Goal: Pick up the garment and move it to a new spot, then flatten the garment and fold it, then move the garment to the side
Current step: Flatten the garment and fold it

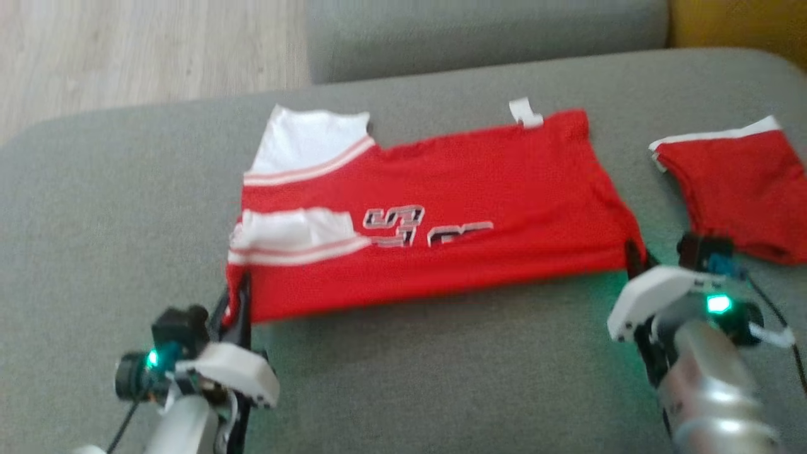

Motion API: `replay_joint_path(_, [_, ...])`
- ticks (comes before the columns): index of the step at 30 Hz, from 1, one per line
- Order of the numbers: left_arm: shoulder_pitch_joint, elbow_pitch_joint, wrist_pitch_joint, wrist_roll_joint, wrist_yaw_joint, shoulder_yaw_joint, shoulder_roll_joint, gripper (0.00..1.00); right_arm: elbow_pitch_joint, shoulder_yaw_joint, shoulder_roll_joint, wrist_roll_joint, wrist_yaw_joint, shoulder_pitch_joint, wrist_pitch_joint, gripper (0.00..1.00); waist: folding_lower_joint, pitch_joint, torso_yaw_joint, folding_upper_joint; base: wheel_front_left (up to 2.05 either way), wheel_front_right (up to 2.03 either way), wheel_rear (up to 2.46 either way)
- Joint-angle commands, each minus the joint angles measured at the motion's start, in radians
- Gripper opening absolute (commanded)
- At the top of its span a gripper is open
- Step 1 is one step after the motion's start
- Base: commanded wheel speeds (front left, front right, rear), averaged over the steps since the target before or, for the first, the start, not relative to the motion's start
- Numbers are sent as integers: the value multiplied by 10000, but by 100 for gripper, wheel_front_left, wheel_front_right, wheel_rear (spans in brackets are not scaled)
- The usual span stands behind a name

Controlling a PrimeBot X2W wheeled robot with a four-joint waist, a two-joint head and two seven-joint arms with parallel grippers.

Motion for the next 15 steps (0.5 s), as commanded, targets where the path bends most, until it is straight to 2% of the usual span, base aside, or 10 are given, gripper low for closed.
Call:
replay_joint_path(1, [66,-276,142,-110,-26,274,334,0,-547,283,-16,232,19,302,114,0,2,-451,-143,0,0,0,0])
replay_joint_path(6, [580,-543,411,-158,20,159,352,0,-1269,335,-16,692,19,1147,471,0,2,-706,-181,0,0,0,0])
replay_joint_path(15, [1228,-1108,1022,-232,84,-66,459,0,-3408,496,-16,1259,19,2683,1446,0,2,-847,-181,0,0,0,0])
